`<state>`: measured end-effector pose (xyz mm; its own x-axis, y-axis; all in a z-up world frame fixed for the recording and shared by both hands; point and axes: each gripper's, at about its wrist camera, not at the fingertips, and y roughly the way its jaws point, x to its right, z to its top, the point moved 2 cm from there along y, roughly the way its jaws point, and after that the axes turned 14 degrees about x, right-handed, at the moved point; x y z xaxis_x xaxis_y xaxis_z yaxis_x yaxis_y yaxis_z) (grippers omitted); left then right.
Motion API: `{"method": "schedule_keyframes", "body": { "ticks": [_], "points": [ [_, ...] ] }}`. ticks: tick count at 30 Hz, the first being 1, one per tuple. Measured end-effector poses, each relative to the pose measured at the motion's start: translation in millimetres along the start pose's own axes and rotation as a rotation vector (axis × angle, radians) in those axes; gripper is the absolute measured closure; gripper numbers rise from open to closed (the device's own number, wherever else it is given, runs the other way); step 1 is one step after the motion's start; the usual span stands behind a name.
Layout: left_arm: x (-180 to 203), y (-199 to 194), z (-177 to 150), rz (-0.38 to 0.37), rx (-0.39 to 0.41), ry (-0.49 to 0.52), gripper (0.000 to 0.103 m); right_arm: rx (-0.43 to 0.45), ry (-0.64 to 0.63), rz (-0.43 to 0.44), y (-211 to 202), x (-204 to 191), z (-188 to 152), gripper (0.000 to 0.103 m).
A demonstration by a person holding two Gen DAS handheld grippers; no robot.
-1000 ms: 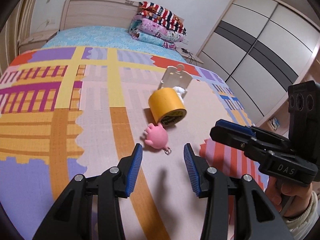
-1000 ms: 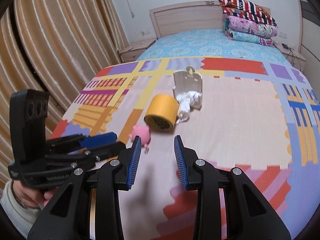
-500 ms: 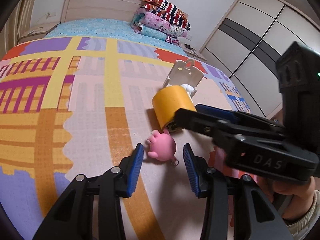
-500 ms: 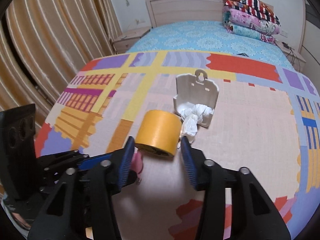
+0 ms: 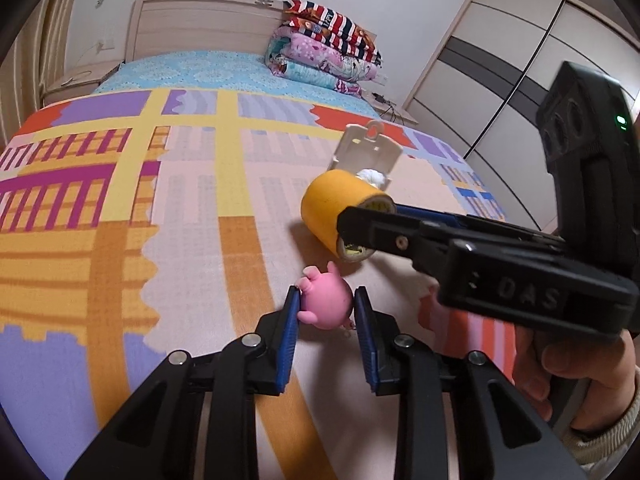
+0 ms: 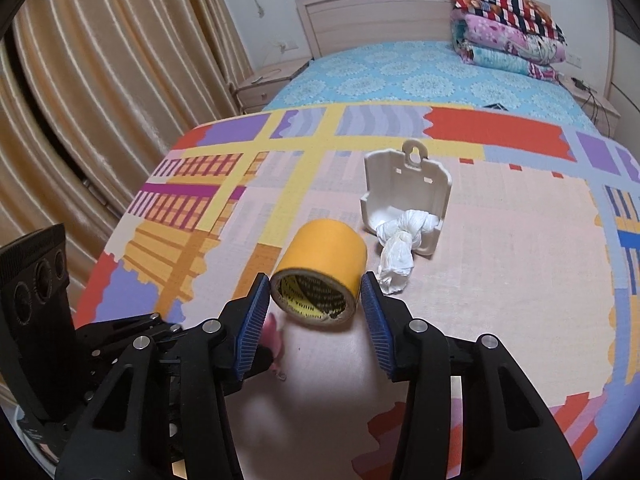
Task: Collect trash
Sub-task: 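Grasp the yellow tape roll with the right gripper, then carry the pig toy and tape roll over the bin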
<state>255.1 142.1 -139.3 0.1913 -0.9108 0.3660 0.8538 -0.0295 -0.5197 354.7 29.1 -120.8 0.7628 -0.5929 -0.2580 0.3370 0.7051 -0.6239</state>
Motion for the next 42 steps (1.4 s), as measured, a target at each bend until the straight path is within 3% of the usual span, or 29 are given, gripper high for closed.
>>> {"method": "schedule_keyframes", "body": {
  "ticks": [11,12,13,14,17,20,25,27,28,29,42],
  "points": [
    [25,-43,-26,-0.01,0.01,0.091,0.077,-0.029,-0.08,-0.008,-26,-6,-18,0.057],
    [26,-48,-27,-0.008,0.012,0.097,0.077,-0.036,-0.103,-0.017,-28,-7,-20,0.06],
    [27,-51,-29,-0.006,0.014,0.1,0.077,-0.044,-0.134,-0.034,-31,-9,-23,0.084],
    [28,-55,-30,-0.007,0.018,0.105,0.077,-0.061,-0.143,-0.031,-32,-8,-25,0.086],
    [32,-63,-32,-0.018,0.027,0.112,0.077,-0.11,-0.189,-0.048,-32,-8,-33,0.086],
    [33,-69,-33,-0.017,0.044,0.112,0.077,-0.093,-0.206,-0.058,-31,-10,-36,0.075],
    [32,-71,-39,-0.022,0.034,0.105,0.077,-0.057,-0.205,-0.068,-23,-13,-38,0.074],
    [32,-72,-41,-0.023,0.031,0.102,0.077,-0.043,-0.184,-0.046,-19,-12,-39,0.079],
    [31,-72,-42,-0.022,0.029,0.102,0.077,-0.044,-0.184,-0.037,-17,-12,-40,0.09],
    [31,-73,-43,-0.019,0.029,0.104,0.077,-0.048,-0.199,-0.044,-16,-13,-42,0.093],
    [38,-116,-65,-0.011,0.064,0.136,0.077,0.013,-0.191,-0.013,-74,-20,-67,0.095]
  ]
}}
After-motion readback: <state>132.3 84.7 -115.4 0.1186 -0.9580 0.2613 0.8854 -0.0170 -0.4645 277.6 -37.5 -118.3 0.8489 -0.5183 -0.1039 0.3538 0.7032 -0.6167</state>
